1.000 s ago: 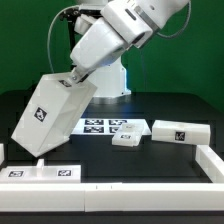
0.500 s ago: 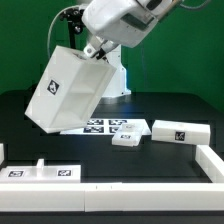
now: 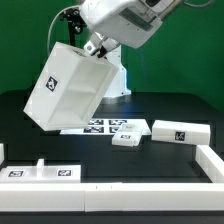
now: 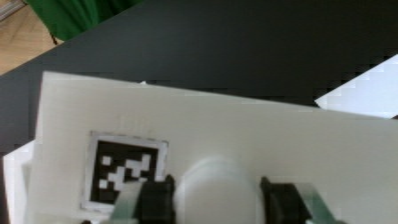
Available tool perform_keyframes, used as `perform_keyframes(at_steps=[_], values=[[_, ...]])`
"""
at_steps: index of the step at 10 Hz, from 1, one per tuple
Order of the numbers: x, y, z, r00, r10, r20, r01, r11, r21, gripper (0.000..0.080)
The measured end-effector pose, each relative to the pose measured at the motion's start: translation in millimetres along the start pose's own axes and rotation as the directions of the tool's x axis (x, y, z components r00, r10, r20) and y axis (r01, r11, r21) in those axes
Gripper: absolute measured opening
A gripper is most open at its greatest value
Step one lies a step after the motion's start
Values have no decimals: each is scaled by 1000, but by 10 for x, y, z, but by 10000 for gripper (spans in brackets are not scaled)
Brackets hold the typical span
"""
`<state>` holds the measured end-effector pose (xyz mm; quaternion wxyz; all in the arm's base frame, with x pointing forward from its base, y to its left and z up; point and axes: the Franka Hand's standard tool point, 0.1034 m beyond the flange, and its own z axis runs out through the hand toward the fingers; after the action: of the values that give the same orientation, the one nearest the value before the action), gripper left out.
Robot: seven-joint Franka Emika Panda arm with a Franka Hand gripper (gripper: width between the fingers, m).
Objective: Assemble cabinet
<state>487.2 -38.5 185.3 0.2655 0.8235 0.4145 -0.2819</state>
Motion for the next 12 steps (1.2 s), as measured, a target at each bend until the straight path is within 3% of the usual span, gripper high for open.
perform_keyframes(at_steps=[2, 4, 5, 8, 9, 12], values=[[121, 25, -311, 992, 120, 45, -124, 986, 113, 217], [240, -12, -466, 979, 202, -4, -197, 961, 195, 217], [258, -15, -496, 976, 217, -14, -210, 955, 210, 217], [270, -29, -461, 977, 213, -6, -207, 956, 210, 217], [293, -56, -446, 975, 223, -14, -213, 949, 234, 217], [439, -181, -526, 942, 333, -33, -299, 881, 367, 217]])
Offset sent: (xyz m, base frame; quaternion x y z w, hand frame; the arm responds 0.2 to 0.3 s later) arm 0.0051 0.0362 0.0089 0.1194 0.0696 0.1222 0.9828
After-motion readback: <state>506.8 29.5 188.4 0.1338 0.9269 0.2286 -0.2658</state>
